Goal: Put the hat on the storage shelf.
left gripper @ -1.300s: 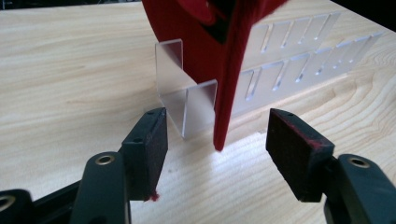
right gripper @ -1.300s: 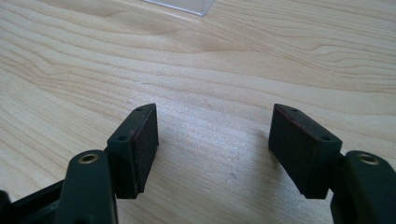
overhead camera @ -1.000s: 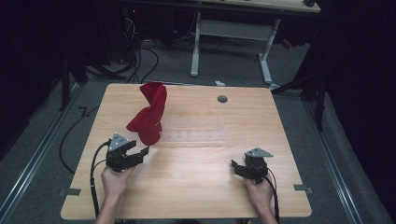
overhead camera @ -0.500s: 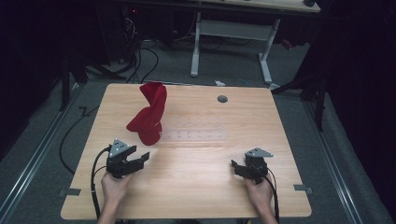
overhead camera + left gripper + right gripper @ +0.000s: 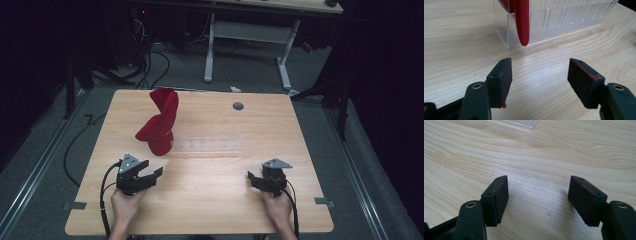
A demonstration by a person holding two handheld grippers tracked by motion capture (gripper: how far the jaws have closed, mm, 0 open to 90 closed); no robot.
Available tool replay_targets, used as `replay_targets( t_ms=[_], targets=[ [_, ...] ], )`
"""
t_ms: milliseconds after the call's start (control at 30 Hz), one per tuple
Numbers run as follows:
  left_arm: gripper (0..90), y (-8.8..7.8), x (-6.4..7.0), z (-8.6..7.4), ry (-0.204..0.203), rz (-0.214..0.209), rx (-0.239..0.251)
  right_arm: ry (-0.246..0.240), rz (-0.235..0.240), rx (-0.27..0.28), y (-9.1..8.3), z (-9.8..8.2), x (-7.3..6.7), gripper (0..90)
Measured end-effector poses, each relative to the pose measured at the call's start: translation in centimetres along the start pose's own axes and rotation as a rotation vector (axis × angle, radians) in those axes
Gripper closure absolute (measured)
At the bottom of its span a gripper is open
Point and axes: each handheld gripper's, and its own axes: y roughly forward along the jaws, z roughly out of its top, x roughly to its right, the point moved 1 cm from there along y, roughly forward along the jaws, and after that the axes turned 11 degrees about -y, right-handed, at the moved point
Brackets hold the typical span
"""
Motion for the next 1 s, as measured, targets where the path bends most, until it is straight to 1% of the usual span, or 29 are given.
replay_targets(
  t_ms=[167,200,300,367,400,600,633,767,1000],
  targets=[
    [36.1,0.2,-0.2,-0.6,0.015,0.013,-0.008,-0.001,0.001,0.0,0.0,0.0,0.0,32.9],
    [36.1,0.3,-0.2,-0.8,0.023,0.018,-0.008,-0.001,0.001,0.0,0.0,0.0,0.0,32.6],
    [35.5,0.5,-0.4,-1.3,0.069,0.041,-0.014,-0.002,0.001,-0.001,0.0,0.0,0.0,32.5],
    [35.1,0.6,-0.5,-1.6,0.087,0.052,-0.018,-0.001,0.002,-0.001,0.0,0.0,0.0,32.5],
    [34.8,0.7,-0.6,-1.8,0.105,0.058,-0.02,-0.001,0.002,-0.001,0.0,0.0,0.0,32.5],
    [34.7,1.0,-0.9,-2.2,0.12,0.072,-0.023,-0.002,0.002,-0.001,0.0,0.0,0.0,32.5],
    [34.4,1.2,-1.0,-2.3,0.128,0.08,-0.03,-0.002,0.002,0.0,0.0,0.0,0.0,32.5],
    [34.3,1.4,-1.1,-2.5,0.142,0.086,-0.028,-0.002,0.002,0.0,0.0,0.0,0.0,32.5],
    [34.2,1.8,-1.2,-2.7,0.148,0.097,-0.026,-0.001,0.002,-0.001,0.0,0.0,0.0,32.5]
  ],
)
